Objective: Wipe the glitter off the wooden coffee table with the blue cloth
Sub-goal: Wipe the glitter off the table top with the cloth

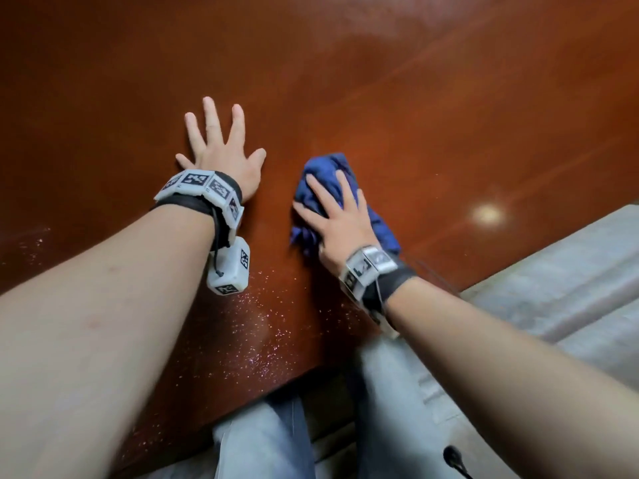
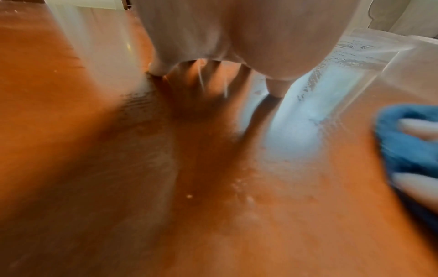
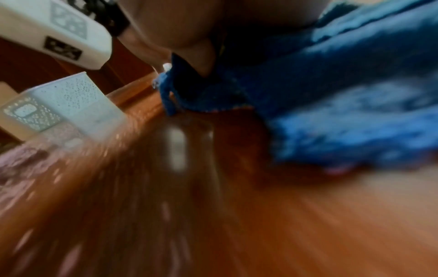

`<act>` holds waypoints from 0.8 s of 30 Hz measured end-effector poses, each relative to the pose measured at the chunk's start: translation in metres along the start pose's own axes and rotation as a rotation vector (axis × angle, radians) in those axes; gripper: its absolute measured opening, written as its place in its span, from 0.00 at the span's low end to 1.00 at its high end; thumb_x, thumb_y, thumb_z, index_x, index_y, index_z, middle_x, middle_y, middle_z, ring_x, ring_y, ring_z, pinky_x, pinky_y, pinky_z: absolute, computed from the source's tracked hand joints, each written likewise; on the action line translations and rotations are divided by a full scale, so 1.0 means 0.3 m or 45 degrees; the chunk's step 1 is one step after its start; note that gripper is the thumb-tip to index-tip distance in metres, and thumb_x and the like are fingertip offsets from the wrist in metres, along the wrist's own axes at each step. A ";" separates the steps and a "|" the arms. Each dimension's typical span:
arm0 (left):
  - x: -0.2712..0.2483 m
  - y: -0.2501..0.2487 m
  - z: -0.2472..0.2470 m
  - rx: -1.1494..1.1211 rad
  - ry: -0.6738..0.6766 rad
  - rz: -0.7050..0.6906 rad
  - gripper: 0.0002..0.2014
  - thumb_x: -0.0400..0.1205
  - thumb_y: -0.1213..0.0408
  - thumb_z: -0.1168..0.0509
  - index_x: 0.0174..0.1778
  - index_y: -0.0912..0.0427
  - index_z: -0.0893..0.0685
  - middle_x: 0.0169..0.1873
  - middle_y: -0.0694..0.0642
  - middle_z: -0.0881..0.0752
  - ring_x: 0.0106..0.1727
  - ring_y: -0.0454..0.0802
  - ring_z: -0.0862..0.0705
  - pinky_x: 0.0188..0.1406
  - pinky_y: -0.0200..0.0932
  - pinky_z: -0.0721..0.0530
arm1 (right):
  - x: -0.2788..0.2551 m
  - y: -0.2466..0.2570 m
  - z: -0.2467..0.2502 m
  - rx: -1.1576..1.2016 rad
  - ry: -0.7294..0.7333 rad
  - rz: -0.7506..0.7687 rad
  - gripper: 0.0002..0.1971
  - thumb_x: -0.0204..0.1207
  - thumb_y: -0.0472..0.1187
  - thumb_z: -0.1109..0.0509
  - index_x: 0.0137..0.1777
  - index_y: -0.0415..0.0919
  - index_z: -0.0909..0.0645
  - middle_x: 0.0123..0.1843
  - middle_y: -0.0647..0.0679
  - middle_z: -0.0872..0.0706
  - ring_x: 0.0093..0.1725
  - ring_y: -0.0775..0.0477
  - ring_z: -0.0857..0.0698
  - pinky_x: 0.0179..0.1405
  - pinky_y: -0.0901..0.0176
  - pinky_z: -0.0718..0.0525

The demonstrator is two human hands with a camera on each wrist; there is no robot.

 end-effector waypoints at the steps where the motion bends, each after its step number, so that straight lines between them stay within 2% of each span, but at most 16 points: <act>1: -0.003 -0.021 0.000 0.011 0.010 0.027 0.36 0.85 0.42 0.45 0.84 0.40 0.57 0.83 0.53 0.68 0.83 0.61 0.67 0.77 0.75 0.51 | -0.062 -0.056 -0.009 -0.007 -0.011 -0.025 0.31 0.66 0.41 0.32 0.72 0.56 0.25 0.82 0.48 0.38 0.81 0.27 0.47 0.72 0.25 0.45; 3: -0.008 -0.064 -0.003 0.009 0.014 0.095 0.37 0.83 0.39 0.45 0.84 0.39 0.59 0.83 0.57 0.69 0.83 0.66 0.67 0.76 0.76 0.50 | -0.146 -0.200 0.017 0.004 -0.020 -0.172 0.36 0.57 0.40 0.36 0.71 0.54 0.23 0.81 0.45 0.34 0.78 0.24 0.41 0.68 0.24 0.38; 4: -0.011 -0.109 -0.012 0.000 0.016 0.106 0.38 0.83 0.38 0.46 0.84 0.39 0.59 0.83 0.59 0.70 0.82 0.67 0.67 0.76 0.76 0.51 | -0.175 -0.299 0.060 0.022 -0.059 -0.301 0.38 0.55 0.39 0.38 0.72 0.54 0.24 0.81 0.45 0.35 0.78 0.24 0.42 0.68 0.24 0.38; 6: -0.025 -0.213 -0.039 0.001 0.014 0.070 0.38 0.83 0.37 0.46 0.84 0.39 0.59 0.82 0.61 0.70 0.82 0.69 0.68 0.76 0.77 0.52 | -0.185 -0.495 0.163 0.091 -0.166 -0.570 0.41 0.56 0.39 0.42 0.75 0.57 0.30 0.84 0.47 0.43 0.81 0.27 0.49 0.72 0.27 0.42; 8: -0.042 -0.313 -0.064 0.012 0.003 0.017 0.38 0.83 0.36 0.47 0.84 0.39 0.60 0.82 0.62 0.69 0.82 0.70 0.68 0.75 0.78 0.53 | -0.123 -0.617 0.256 0.096 -0.236 -0.704 0.39 0.62 0.40 0.42 0.77 0.59 0.34 0.85 0.50 0.49 0.82 0.30 0.53 0.74 0.27 0.43; 10: -0.052 -0.393 -0.087 -0.001 -0.006 0.021 0.39 0.82 0.36 0.47 0.84 0.40 0.60 0.82 0.64 0.69 0.81 0.70 0.68 0.74 0.79 0.54 | -0.049 -0.624 0.294 0.083 -0.258 -0.739 0.36 0.65 0.41 0.42 0.77 0.60 0.35 0.85 0.50 0.51 0.82 0.30 0.55 0.74 0.28 0.45; 12: -0.052 -0.423 -0.095 -0.010 -0.007 0.067 0.39 0.82 0.35 0.48 0.84 0.40 0.60 0.82 0.65 0.69 0.81 0.71 0.67 0.74 0.79 0.53 | -0.019 -0.542 0.264 0.114 -0.254 -0.659 0.37 0.64 0.42 0.43 0.77 0.60 0.34 0.85 0.51 0.51 0.82 0.30 0.57 0.75 0.28 0.49; 14: -0.050 -0.428 -0.093 0.001 -0.019 0.095 0.39 0.82 0.34 0.48 0.84 0.40 0.60 0.82 0.65 0.69 0.81 0.71 0.67 0.74 0.79 0.53 | -0.069 -0.429 0.186 0.156 -0.169 -0.469 0.36 0.65 0.40 0.40 0.77 0.58 0.33 0.85 0.51 0.52 0.82 0.30 0.59 0.75 0.29 0.53; 16: -0.053 -0.436 -0.093 0.010 -0.032 0.109 0.38 0.82 0.35 0.49 0.84 0.41 0.59 0.82 0.65 0.68 0.82 0.71 0.66 0.74 0.78 0.53 | -0.193 -0.398 0.110 0.157 -0.090 -0.389 0.37 0.65 0.39 0.37 0.78 0.57 0.34 0.85 0.51 0.51 0.82 0.30 0.59 0.75 0.29 0.54; 18: -0.054 -0.462 -0.098 0.020 -0.037 0.100 0.38 0.83 0.35 0.49 0.84 0.41 0.59 0.82 0.64 0.68 0.82 0.72 0.66 0.74 0.78 0.52 | -0.327 -0.462 0.071 0.182 -0.118 -0.500 0.40 0.60 0.38 0.38 0.77 0.56 0.33 0.85 0.49 0.48 0.81 0.29 0.56 0.74 0.28 0.51; 20: -0.053 -0.533 -0.113 0.030 -0.036 0.040 0.38 0.82 0.35 0.49 0.84 0.40 0.59 0.82 0.64 0.68 0.81 0.72 0.66 0.73 0.79 0.53 | -0.426 -0.573 0.072 0.239 -0.152 -0.718 0.42 0.57 0.38 0.41 0.78 0.56 0.34 0.85 0.48 0.49 0.81 0.28 0.56 0.75 0.27 0.51; 22: -0.059 -0.621 -0.132 0.035 -0.035 -0.027 0.39 0.82 0.34 0.48 0.84 0.40 0.58 0.83 0.64 0.68 0.81 0.72 0.67 0.73 0.80 0.53 | -0.455 -0.695 0.124 0.229 -0.275 -0.906 0.42 0.57 0.37 0.42 0.78 0.53 0.34 0.84 0.45 0.47 0.81 0.26 0.53 0.74 0.25 0.50; 24: -0.069 -0.691 -0.152 0.038 -0.023 -0.078 0.39 0.81 0.34 0.47 0.84 0.40 0.58 0.83 0.64 0.67 0.81 0.72 0.66 0.73 0.80 0.54 | -0.408 -0.824 0.220 0.183 -0.447 -1.067 0.40 0.61 0.34 0.40 0.78 0.52 0.34 0.84 0.43 0.46 0.80 0.24 0.52 0.74 0.26 0.49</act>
Point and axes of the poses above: each hand's wrist, its own x-axis towards the middle knuckle, its own z-axis out of the back of the hand, y = z × x, the point moved 6 cm from there along x, towards the middle knuckle
